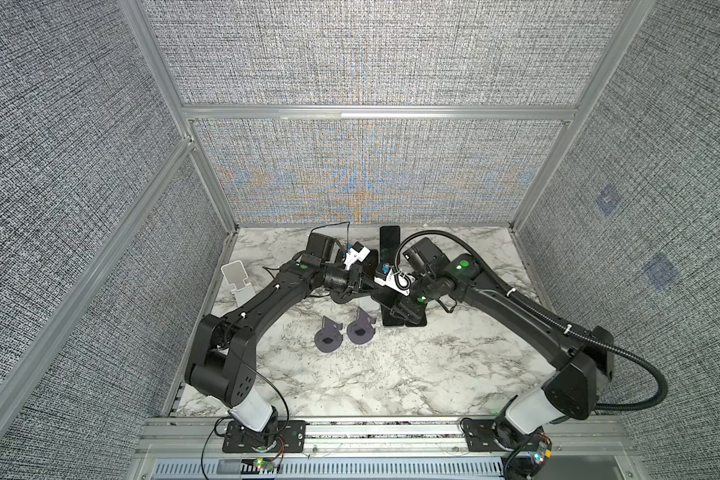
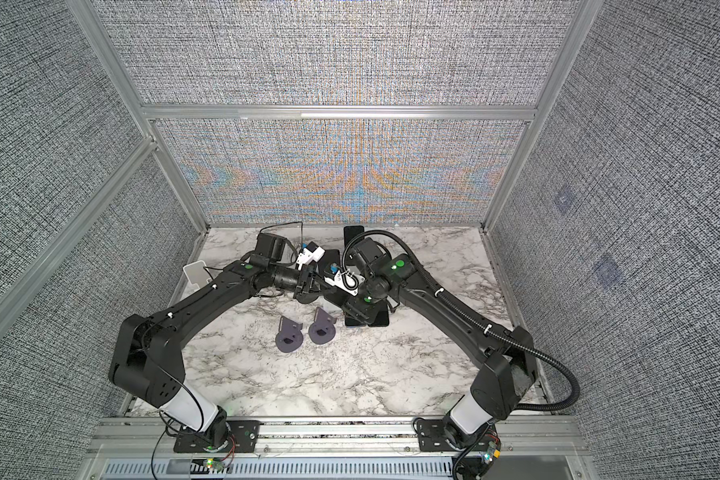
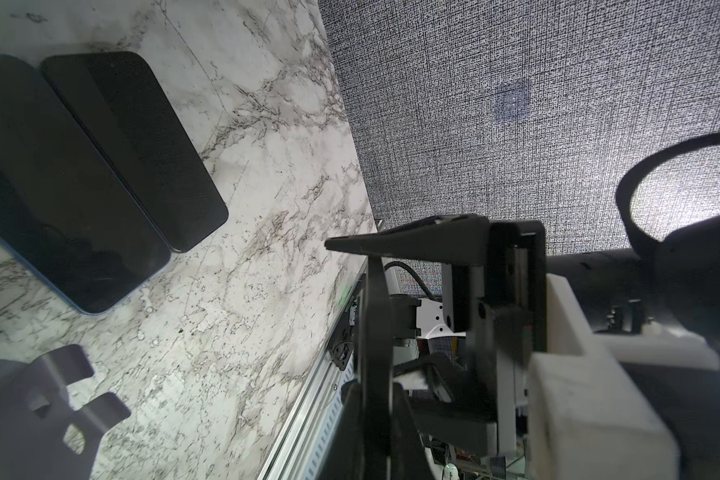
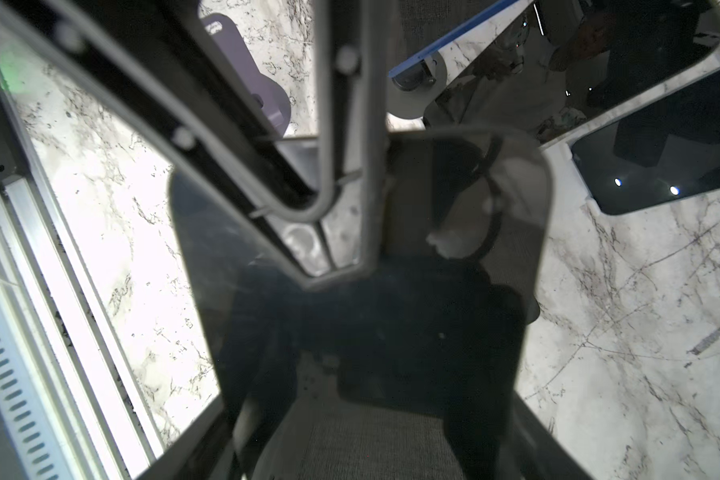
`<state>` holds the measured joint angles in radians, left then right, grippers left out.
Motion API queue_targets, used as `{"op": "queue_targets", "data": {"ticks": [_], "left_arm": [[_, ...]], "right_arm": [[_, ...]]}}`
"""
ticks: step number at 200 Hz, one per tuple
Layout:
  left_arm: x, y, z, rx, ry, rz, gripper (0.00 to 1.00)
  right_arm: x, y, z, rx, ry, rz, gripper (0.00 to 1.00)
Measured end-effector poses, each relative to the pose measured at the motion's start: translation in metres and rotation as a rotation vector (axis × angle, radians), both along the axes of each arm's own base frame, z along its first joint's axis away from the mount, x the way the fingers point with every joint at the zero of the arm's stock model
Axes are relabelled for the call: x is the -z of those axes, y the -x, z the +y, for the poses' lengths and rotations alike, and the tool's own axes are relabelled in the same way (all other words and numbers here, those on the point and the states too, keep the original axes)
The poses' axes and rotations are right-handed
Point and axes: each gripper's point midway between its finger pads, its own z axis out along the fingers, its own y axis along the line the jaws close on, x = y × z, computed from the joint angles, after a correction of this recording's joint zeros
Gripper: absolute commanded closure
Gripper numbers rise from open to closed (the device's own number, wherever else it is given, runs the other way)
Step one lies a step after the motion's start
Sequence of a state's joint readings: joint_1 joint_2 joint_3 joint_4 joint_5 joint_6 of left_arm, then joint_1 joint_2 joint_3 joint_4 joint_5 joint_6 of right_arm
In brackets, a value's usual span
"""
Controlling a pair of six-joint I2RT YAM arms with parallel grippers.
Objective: Remove the phone from the phone stand
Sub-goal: 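Lift the dark phone off its stand with the right gripper while the left arm withdraws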
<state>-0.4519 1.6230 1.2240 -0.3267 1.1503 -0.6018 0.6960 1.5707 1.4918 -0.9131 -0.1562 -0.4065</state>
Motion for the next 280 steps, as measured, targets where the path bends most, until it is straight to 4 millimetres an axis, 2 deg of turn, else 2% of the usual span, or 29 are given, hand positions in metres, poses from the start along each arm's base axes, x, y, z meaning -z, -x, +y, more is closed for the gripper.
{"op": "queue_targets", "data": {"ticks": [19, 58, 77, 89, 120, 164, 212, 254, 280], "left_arm": [[0.0, -0.001, 0.0, -0.003, -0.001, -0.004, 1.0], [0.001, -0.003, -0.001, -0.007, -0.001, -0.009, 1.0], [0.002, -0.004, -0.001, -0.009, -0.003, -0.009, 0.81], [0.002, -0.003, -0.001, -0.004, 0.001, -0.006, 0.75], [0.002, -0.002, -0.002, 0.006, 0.008, 0.009, 0.66], [0.003, -0.007, 0.003, -0.011, 0.007, 0.012, 0.6], [-0.008, -0.023, 0.015, -0.064, -0.014, -0.014, 0.59], [-0.027, -0.044, 0.037, -0.143, -0.07, -0.096, 0.57], [-0.02, -0.055, 0.057, -0.207, -0.113, -0.115, 0.56]], "right_arm": [[0.001, 0.0, 0.0, -0.007, -0.002, 0.0, 0.43], [0.002, -0.002, 0.0, -0.009, -0.005, -0.001, 0.48], [0.003, -0.003, 0.0, -0.008, -0.008, 0.0, 0.51], [0.004, -0.004, 0.0, 0.003, -0.011, 0.004, 0.53], [0.007, -0.012, -0.004, 0.042, -0.017, -0.002, 0.56], [0.009, -0.017, -0.011, 0.081, -0.042, 0.012, 0.64], [0.018, -0.023, -0.042, 0.206, -0.049, 0.051, 0.71], [0.032, -0.033, -0.079, 0.404, -0.025, 0.098, 0.77], [0.045, -0.037, -0.102, 0.553, -0.003, 0.138, 0.86]]}}
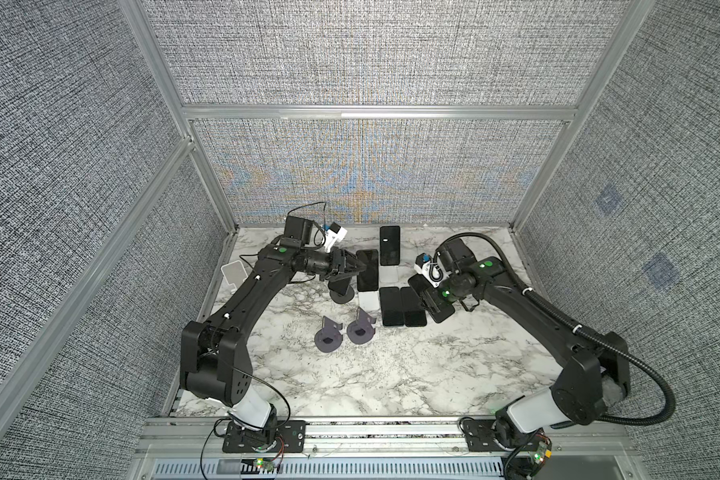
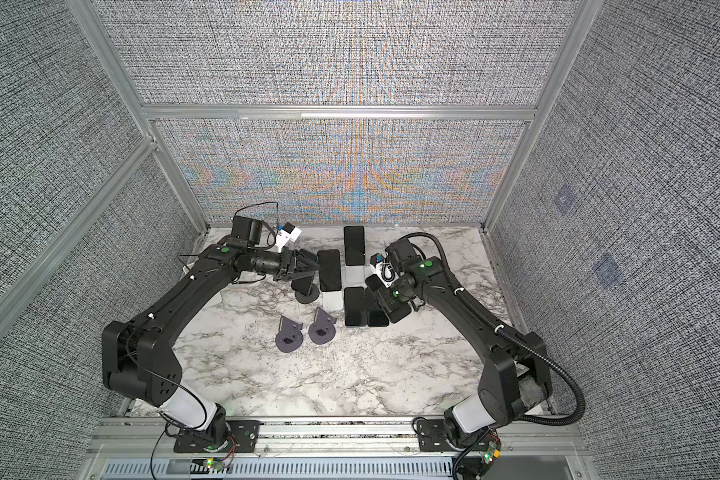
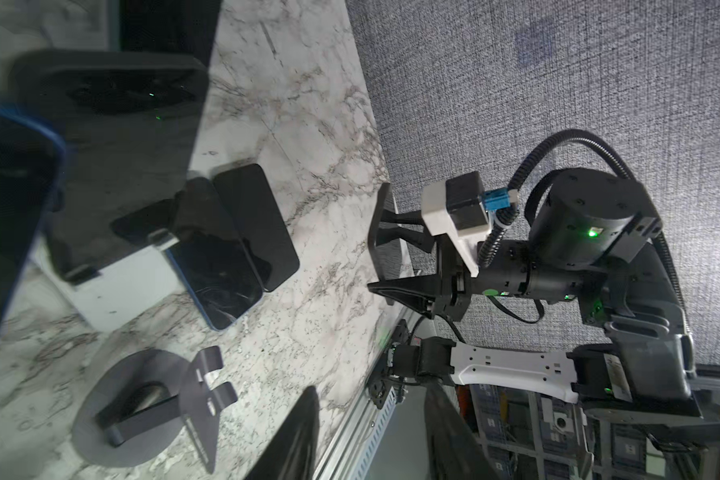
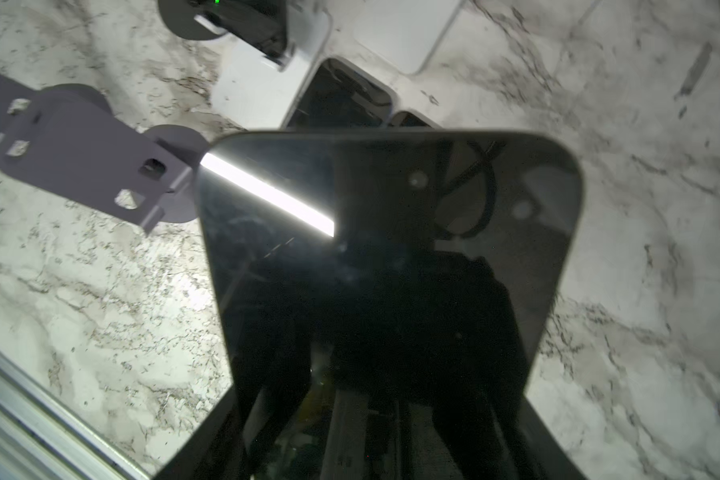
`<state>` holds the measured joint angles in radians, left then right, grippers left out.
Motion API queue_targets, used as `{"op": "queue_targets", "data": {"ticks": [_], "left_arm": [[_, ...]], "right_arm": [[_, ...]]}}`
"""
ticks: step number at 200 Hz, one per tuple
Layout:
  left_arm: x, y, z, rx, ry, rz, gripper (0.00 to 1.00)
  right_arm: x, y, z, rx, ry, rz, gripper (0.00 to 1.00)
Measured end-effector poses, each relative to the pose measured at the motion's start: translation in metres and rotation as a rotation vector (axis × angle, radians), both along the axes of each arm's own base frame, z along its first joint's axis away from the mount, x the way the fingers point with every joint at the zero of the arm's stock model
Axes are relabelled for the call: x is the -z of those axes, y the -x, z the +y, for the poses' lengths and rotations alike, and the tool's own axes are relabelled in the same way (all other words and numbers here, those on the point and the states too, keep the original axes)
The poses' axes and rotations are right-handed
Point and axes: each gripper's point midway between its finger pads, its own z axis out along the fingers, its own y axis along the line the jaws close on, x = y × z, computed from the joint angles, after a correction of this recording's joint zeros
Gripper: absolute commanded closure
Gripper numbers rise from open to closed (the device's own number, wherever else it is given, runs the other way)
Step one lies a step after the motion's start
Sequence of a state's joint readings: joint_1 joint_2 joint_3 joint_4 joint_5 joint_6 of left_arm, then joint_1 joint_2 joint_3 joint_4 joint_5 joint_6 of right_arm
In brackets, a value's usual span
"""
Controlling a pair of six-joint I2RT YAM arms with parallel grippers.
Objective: Remove the phone from the phone stand
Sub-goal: 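Carry the dark phone with the right gripper and lower it beside the flat phones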
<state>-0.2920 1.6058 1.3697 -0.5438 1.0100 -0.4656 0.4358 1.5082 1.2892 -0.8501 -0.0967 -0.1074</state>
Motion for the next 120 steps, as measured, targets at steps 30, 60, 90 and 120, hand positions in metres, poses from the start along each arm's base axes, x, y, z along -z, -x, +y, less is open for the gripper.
{"op": "queue_targets", "data": {"ticks": [30, 60, 90, 120], "left_arm": [[0.027, -0.011, 0.028, -0.1, -0.05, 0.046, 0.56], [0.028, -0.021, 0.046, -0.169, -0.111, 0.005, 0.56], [0.022, -0.024, 0.061, -0.223, -0.179, -0.063, 0.56], [0.022, -0.026, 0.066, -0.242, -0.206, -0.084, 0.56]], "right_arm": [[0.015, -0.009, -0.024, 0.163, 0.024, 0.044, 0.88], [0.029, -0.022, -0.041, 0.293, 0.031, 0.092, 0.94], [0.046, -0.037, -0.052, 0.385, 0.033, 0.151, 0.99], [0.076, -0.053, -0.055, 0.421, 0.068, 0.224, 0.99]]}}
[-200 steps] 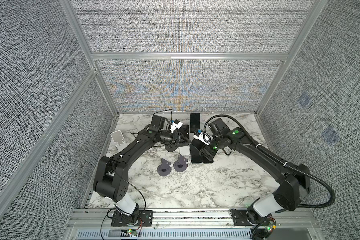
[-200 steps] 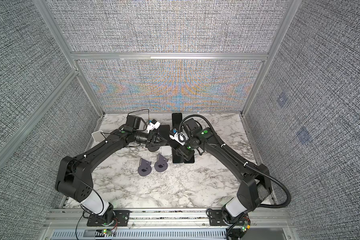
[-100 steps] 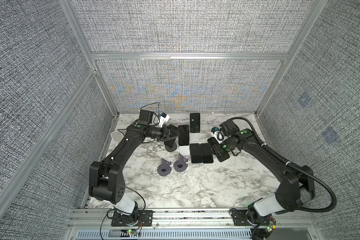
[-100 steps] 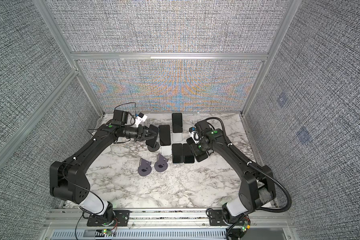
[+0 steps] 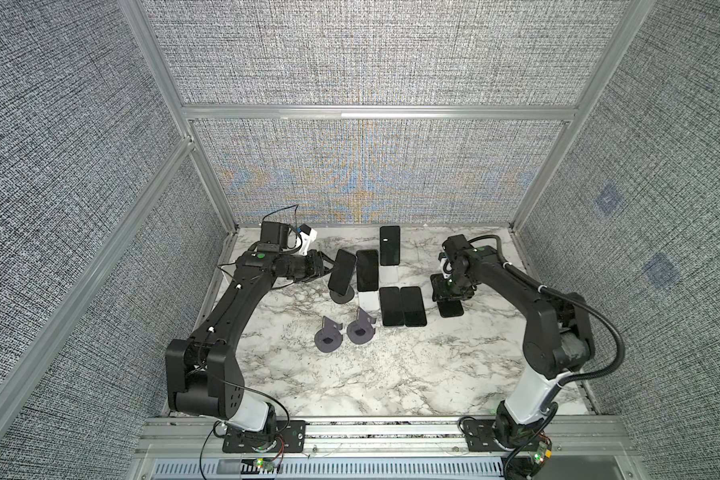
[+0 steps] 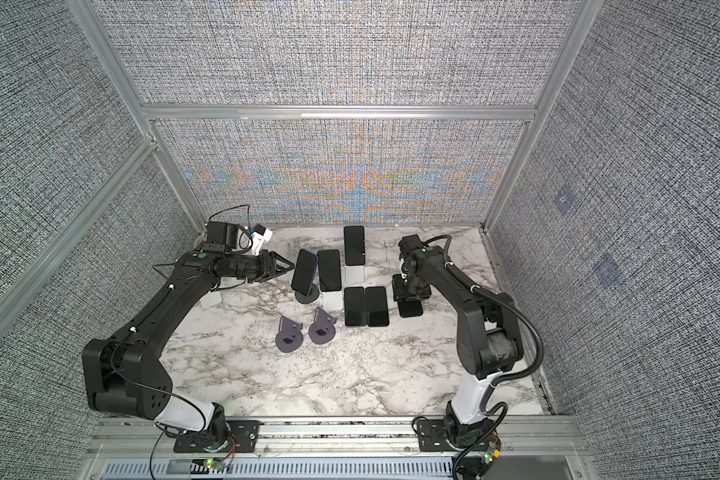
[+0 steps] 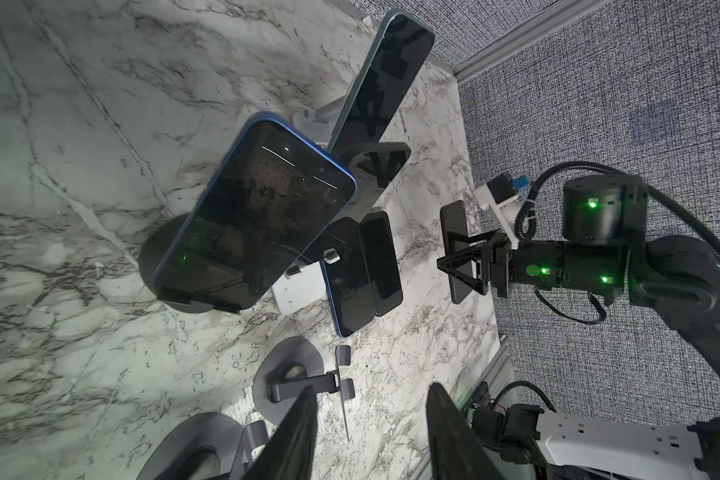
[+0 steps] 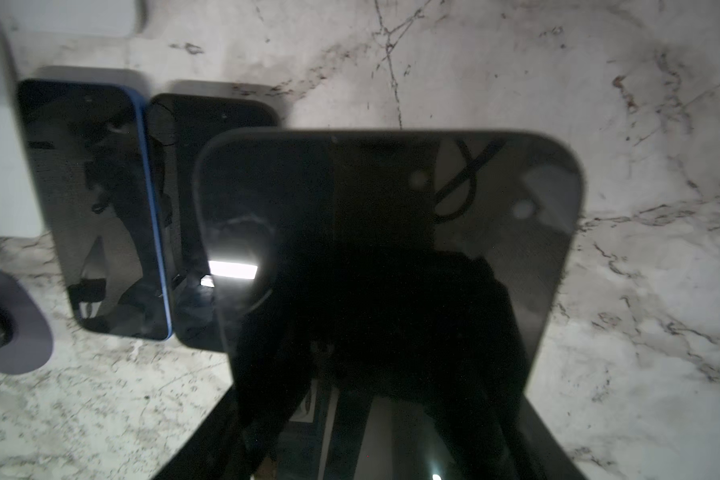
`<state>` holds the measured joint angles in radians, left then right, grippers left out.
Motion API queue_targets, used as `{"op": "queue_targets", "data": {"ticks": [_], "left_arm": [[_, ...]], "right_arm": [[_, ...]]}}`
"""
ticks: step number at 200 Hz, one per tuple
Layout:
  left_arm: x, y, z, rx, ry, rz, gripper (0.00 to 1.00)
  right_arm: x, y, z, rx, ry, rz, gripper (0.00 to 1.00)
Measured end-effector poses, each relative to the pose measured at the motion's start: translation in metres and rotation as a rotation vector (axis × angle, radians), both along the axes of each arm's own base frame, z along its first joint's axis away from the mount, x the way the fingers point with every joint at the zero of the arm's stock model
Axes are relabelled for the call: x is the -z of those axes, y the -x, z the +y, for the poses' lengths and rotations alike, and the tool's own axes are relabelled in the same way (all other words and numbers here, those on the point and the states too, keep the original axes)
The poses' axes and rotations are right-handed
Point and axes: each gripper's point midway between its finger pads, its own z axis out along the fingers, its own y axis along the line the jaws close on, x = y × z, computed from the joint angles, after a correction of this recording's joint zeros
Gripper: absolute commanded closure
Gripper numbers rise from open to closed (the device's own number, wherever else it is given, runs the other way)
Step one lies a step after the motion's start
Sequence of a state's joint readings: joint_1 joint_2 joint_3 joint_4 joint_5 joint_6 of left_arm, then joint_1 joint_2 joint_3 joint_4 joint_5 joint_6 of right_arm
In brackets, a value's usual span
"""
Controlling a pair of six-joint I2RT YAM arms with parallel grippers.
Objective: Remove the phone from the phone stand
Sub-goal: 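Carry the dark phone with the right gripper and lower it beside the flat phones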
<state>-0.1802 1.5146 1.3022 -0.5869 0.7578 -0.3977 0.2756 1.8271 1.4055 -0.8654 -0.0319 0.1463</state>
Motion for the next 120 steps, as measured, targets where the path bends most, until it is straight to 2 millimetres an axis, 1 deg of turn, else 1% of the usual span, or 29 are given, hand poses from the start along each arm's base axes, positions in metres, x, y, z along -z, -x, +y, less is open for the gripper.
{"op": "queue_targets", "data": {"ticks": [30, 76, 99, 120], "left_arm": [[0.001, 0.001, 0.002, -0.003, -0.008, 0.004, 0.56], [0.001, 0.002, 0.003, -0.007, -0.009, 0.008, 0.55], [0.001, 0.002, 0.003, -0.006, -0.008, 0.008, 0.56], [0.001, 0.001, 0.003, -0.007, -0.008, 0.007, 0.56]], "right_arm": [[0.023, -0.006, 0.001, 0.003, 0.018, 0.059, 0.99], [0.046, -0.009, -0.001, 0.019, 0.048, 0.106, 0.97], [0.053, -0.011, -0.001, 0.027, 0.053, 0.116, 0.94], [0.053, -0.011, -0.001, 0.033, 0.048, 0.118, 0.92]]}}
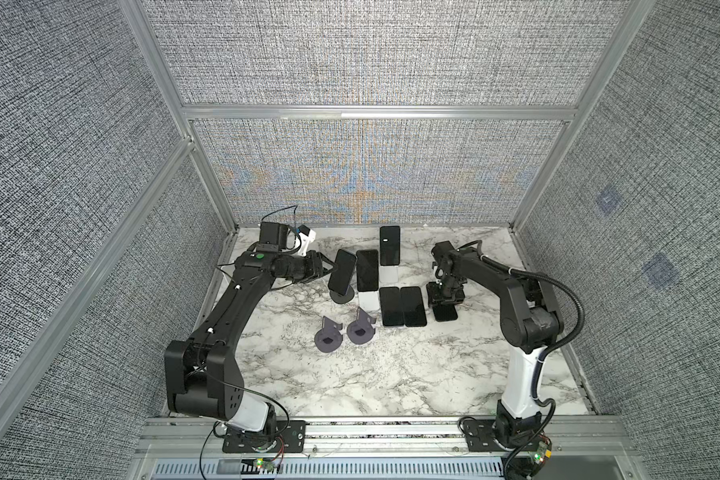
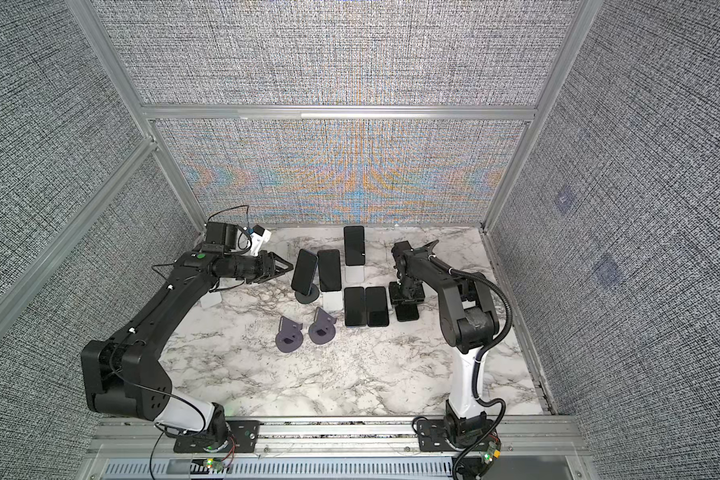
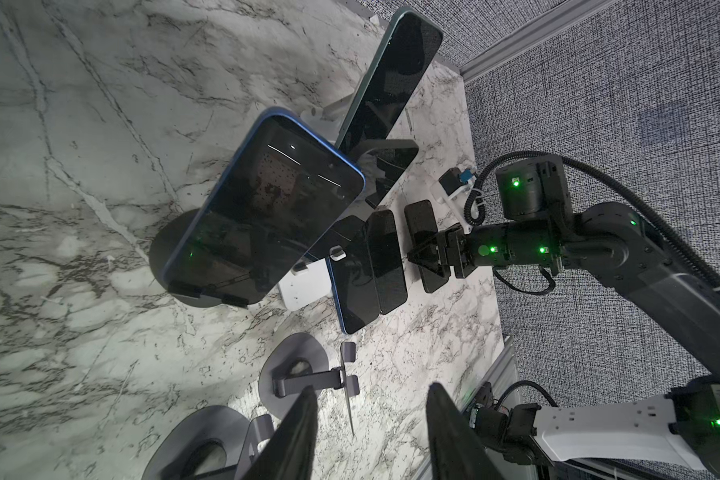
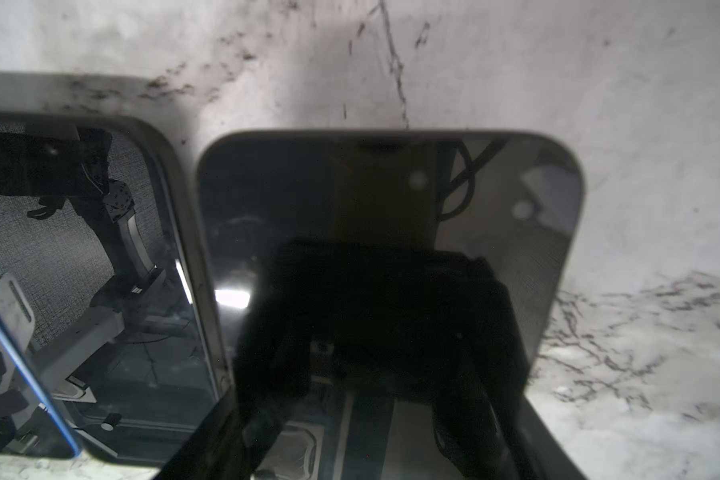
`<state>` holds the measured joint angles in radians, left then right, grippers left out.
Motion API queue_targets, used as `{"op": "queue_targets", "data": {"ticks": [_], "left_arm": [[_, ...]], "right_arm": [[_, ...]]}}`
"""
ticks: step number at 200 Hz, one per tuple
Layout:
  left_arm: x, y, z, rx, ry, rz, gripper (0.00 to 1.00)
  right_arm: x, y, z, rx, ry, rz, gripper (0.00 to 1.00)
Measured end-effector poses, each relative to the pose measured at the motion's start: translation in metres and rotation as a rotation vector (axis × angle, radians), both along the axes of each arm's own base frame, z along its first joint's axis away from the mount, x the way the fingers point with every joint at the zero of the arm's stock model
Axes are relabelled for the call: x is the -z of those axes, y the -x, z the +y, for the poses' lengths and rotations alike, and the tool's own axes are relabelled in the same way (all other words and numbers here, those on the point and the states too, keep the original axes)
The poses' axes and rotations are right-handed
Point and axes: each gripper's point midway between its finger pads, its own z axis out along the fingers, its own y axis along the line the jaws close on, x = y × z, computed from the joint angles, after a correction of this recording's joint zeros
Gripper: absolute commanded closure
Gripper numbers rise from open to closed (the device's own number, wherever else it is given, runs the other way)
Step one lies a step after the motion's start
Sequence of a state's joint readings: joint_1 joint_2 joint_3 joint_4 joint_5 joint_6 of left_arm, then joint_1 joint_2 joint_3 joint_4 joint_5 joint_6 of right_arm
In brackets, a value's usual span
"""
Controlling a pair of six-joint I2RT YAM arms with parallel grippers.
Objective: Remove the phone from the phone stand
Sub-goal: 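Carry the dark phone with the right gripper and lower it beside the flat phones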
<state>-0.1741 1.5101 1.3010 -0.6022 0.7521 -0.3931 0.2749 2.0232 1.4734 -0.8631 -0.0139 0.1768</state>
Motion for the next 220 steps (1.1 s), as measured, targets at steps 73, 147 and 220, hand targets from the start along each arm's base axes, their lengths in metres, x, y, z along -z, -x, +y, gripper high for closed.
{"op": "queue_targets", "data": {"ticks": [73, 147, 220], "left_arm": [[0.0, 0.0, 0.0, 0.0, 0.002, 0.001, 0.56], [0.001, 0.0, 0.001, -0.003, 0.003, 0.002, 0.56], [0.001, 0.0, 0.001, -0.005, 0.004, 0.004, 0.56]], "right_arm": [[0.005, 0.0, 0.007, 0.012, -0.035, 0.005, 0.81], [0.009, 0.0, 0.007, 0.024, -0.022, 0.002, 0.61], [0.011, 0.0, 0.006, 0.03, -0.011, -0.018, 0.46]]}}
